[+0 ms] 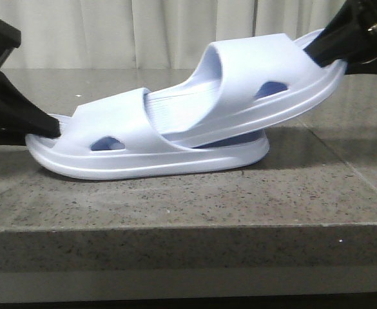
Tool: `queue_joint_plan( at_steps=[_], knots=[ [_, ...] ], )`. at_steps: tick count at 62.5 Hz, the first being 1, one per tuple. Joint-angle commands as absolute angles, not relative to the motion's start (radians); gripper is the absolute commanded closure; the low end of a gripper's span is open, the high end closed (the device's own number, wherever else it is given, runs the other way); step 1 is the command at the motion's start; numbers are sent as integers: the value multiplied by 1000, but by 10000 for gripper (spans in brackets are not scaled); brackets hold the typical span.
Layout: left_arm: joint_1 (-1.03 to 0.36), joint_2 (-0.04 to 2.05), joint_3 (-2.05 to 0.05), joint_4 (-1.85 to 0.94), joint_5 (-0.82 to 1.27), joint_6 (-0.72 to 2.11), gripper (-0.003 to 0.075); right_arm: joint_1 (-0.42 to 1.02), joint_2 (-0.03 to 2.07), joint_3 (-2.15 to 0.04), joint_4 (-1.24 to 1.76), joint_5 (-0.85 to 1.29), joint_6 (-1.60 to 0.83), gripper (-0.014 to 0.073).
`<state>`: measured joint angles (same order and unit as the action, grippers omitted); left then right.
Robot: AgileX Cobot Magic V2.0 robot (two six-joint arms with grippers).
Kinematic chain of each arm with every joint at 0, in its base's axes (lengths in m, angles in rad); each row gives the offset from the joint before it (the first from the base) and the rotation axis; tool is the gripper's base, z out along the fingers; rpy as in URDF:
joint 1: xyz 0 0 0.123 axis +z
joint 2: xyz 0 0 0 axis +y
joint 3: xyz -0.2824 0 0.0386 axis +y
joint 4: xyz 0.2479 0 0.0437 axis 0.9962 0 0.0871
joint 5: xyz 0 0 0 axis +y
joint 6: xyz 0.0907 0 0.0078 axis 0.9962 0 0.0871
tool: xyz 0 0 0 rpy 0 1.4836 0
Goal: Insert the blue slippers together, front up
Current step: 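Lift the right slipper and lower it onto the left-held slipper, nesting them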
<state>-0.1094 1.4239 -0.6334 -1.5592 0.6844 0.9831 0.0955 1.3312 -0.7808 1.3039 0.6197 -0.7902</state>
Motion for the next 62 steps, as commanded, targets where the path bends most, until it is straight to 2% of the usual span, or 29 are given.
queue_joint_plan(
  at_steps=[1,19,47,53,62],
  knots=[
    [-117,1401,-661,-1604,733,993,741,190,1311,-782,1371,570,-791,657],
    [-117,1401,-661,-1610,733,993,741,348,1429,-773,1406,522,-792,657],
    [-117,1401,-661,-1610,733,993,741,307,1422,-774,1346,525,-814,648],
    [-117,1401,-661,-1610,733,993,741,262,1405,-774,1301,544,-814,566],
    [-117,1401,-661,-1610,733,993,741,170,1367,-774,1241,613,-814,318]
  ],
)
